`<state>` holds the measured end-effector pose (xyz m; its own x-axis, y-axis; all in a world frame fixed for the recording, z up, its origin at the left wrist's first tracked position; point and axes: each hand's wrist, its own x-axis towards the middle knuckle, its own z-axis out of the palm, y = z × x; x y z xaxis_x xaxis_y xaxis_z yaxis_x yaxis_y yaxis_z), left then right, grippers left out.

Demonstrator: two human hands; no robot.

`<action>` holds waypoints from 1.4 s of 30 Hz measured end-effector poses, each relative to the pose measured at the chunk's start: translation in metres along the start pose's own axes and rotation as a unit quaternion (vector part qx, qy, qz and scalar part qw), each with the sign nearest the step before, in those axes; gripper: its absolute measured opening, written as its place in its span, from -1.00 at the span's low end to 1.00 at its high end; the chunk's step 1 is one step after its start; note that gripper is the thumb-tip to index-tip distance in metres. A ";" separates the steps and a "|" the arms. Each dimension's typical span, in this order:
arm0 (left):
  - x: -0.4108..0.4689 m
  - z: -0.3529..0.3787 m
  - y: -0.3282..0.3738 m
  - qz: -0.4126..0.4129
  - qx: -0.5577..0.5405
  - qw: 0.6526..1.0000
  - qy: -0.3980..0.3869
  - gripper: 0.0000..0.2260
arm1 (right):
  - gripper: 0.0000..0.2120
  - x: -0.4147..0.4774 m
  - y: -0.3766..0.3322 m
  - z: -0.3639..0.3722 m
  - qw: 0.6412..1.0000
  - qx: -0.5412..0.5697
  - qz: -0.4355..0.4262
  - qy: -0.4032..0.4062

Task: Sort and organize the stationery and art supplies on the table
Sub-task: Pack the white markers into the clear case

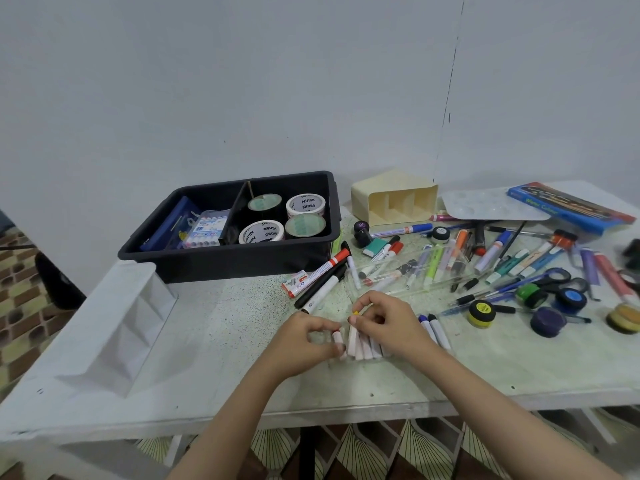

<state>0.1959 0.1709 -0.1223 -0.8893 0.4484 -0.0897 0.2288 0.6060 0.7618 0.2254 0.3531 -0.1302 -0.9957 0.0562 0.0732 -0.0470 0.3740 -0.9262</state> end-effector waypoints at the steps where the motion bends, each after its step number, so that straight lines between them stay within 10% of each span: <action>1: 0.000 0.000 0.000 -0.001 0.004 1.000 0.004 -0.69 | -0.89 0.000 0.000 0.000 1.000 0.000 0.001 0.001; 42: -0.005 0.010 -0.018 0.028 -0.027 0.998 0.051 -0.52 | -0.65 -0.008 0.005 0.001 0.921 -0.359 -0.135 -0.063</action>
<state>0.2006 0.1642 -0.1423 -0.9120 0.4099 0.0180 0.2601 0.5437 0.7979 0.2326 0.3535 -0.1353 -0.9590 -0.2195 0.1794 -0.2744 0.8776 -0.3931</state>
